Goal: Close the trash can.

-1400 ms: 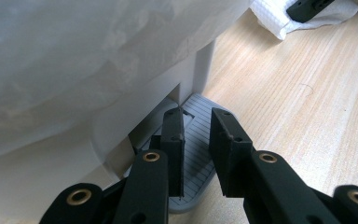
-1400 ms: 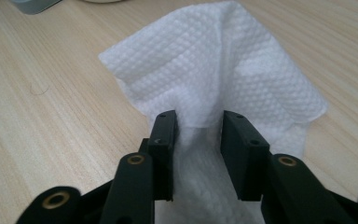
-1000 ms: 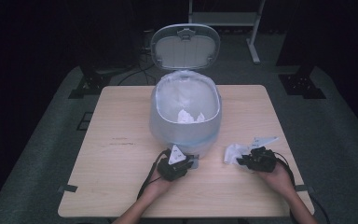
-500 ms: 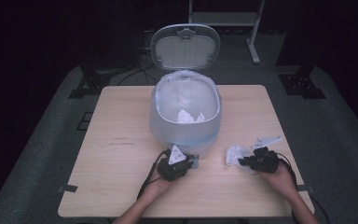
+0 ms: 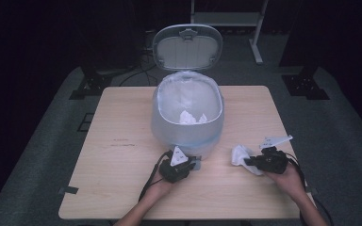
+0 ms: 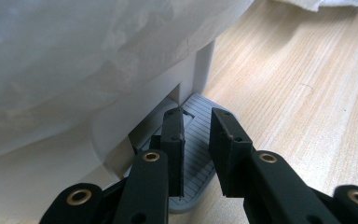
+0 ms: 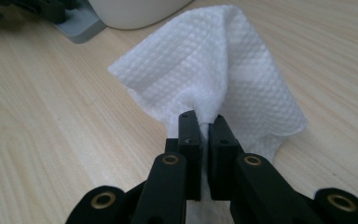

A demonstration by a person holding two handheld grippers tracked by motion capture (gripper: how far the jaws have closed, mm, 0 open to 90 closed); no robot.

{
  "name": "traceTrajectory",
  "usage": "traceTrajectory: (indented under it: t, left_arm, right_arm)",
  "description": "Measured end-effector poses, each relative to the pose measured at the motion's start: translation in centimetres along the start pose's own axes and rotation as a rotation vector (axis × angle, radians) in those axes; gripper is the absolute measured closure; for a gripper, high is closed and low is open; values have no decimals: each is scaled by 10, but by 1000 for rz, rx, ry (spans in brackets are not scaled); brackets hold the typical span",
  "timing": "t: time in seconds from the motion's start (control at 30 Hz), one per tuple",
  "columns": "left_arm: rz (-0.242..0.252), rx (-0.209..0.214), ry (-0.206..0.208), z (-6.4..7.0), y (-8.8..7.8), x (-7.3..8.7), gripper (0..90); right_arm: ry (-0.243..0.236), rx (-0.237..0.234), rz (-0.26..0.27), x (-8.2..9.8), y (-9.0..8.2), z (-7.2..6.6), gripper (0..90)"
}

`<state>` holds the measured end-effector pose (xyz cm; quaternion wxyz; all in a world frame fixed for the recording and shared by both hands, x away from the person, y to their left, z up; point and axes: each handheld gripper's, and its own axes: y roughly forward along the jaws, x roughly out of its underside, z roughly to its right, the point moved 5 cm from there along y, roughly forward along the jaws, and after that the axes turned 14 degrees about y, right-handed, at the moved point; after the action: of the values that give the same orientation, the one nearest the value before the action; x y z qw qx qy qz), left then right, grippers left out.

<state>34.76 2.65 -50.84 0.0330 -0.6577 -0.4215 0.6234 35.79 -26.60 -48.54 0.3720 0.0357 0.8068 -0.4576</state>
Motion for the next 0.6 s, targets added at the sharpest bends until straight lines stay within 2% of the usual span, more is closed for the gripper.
traceTrajectory:
  t: [0.6]
  left_arm:
    - [-1,-2,3,0,0,0,754]
  right_arm:
    - [-4,-39,51,-19,-34,-13,856]
